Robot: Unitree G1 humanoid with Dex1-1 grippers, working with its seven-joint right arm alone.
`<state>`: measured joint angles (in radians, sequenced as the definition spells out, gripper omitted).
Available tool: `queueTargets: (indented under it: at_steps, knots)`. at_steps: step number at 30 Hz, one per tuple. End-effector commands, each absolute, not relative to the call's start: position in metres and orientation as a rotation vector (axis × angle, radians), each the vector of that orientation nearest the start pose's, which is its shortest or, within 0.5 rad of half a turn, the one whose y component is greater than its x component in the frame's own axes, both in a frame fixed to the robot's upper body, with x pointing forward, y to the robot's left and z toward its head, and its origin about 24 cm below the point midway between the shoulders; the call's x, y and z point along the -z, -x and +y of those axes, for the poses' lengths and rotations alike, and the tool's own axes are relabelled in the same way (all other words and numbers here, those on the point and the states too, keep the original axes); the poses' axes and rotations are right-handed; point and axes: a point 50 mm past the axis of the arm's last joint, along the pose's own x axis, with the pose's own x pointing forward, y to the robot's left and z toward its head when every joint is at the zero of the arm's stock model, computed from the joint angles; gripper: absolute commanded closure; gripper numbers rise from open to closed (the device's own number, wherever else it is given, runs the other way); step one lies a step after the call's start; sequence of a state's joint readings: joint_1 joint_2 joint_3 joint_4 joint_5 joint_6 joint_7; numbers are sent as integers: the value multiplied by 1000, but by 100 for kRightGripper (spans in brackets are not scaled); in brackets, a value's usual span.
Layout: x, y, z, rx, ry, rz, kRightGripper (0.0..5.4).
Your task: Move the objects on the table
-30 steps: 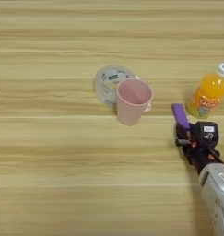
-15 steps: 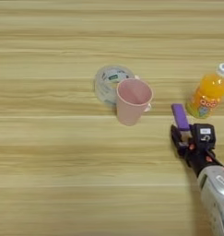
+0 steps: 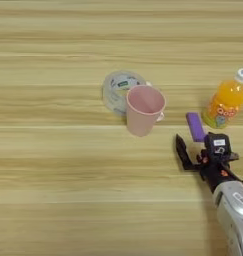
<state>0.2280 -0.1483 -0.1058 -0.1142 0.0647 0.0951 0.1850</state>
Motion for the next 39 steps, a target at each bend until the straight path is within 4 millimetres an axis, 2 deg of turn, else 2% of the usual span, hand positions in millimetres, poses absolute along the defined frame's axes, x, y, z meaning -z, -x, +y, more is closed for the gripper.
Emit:
queueTargets:
  at_steps: [1,3,23,31,39]
  knots:
    - [-39,-209,-201,-66,121,70,32]
    - [-41,-208,-200,-79,124,56,2]
    - [-47,-195,-164,-336,127,-12,2]
    - [-54,-202,-153,-392,149,-62,2]
    - [-51,-215,-149,-412,174,-77,2]
